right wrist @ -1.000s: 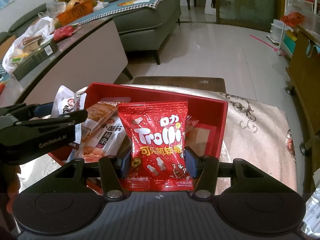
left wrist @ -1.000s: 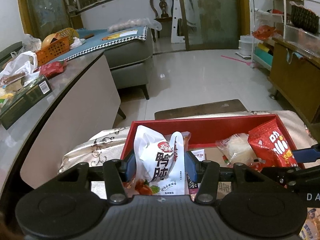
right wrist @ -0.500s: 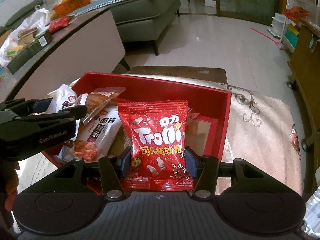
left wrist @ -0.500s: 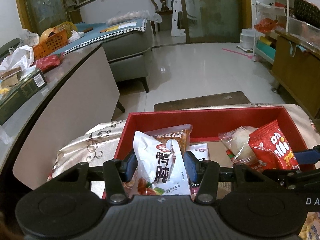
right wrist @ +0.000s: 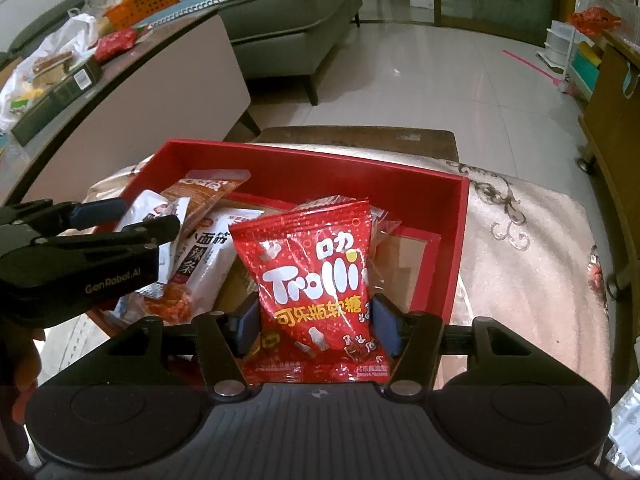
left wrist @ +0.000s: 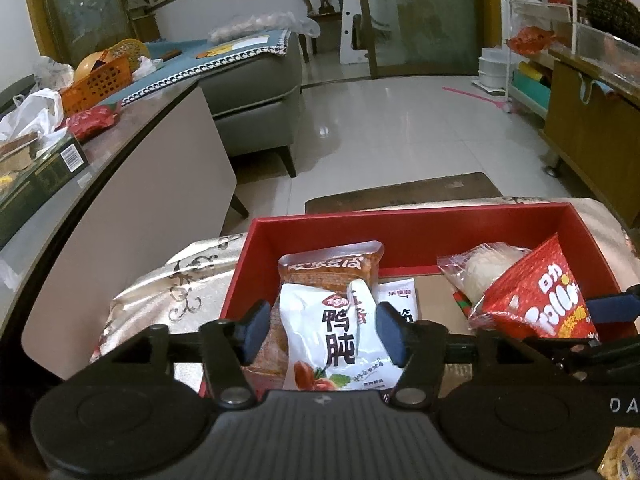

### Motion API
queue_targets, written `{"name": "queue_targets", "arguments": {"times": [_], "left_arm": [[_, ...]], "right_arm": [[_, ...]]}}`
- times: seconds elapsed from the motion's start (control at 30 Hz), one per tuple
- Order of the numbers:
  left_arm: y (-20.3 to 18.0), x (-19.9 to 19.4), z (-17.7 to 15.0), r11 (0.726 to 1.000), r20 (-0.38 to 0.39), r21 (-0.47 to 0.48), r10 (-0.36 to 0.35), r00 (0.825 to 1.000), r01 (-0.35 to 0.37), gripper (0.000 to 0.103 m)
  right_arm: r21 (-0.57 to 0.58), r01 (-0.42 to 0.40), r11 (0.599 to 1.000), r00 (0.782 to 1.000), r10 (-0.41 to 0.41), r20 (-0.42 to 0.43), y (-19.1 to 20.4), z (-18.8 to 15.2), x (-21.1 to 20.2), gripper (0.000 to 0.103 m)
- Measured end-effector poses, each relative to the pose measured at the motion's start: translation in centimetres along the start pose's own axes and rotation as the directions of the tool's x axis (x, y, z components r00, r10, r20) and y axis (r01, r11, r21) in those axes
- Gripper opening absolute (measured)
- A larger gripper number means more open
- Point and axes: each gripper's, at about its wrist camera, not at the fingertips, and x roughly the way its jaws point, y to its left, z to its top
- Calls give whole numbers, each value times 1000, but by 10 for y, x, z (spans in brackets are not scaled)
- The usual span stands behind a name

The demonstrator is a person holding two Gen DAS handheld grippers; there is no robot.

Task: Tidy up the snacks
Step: 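Lower both bags into the red box and open both grippers, then withdraw both grippers from the red box toward the remaining snacks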

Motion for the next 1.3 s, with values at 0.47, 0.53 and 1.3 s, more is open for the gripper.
{"name": "queue_targets", "arguments": {"times": [0.47,0.53,1.3], "left_arm": [[6,-5,4,1000,11,-25,3,1000,-2,55],[7,-7,4,1000,14,-31,0,1000,0,55],[2,-61,-11,993,32,-27,-110,993,111,56]], "right_arm": [[30,15,999,999,-16,32,-10,3,-6,73],[53,-8,999,999,7,34,-13,4,-7,74],[114,-101,988,992,91,93,-19,-19,-59,83]]}}
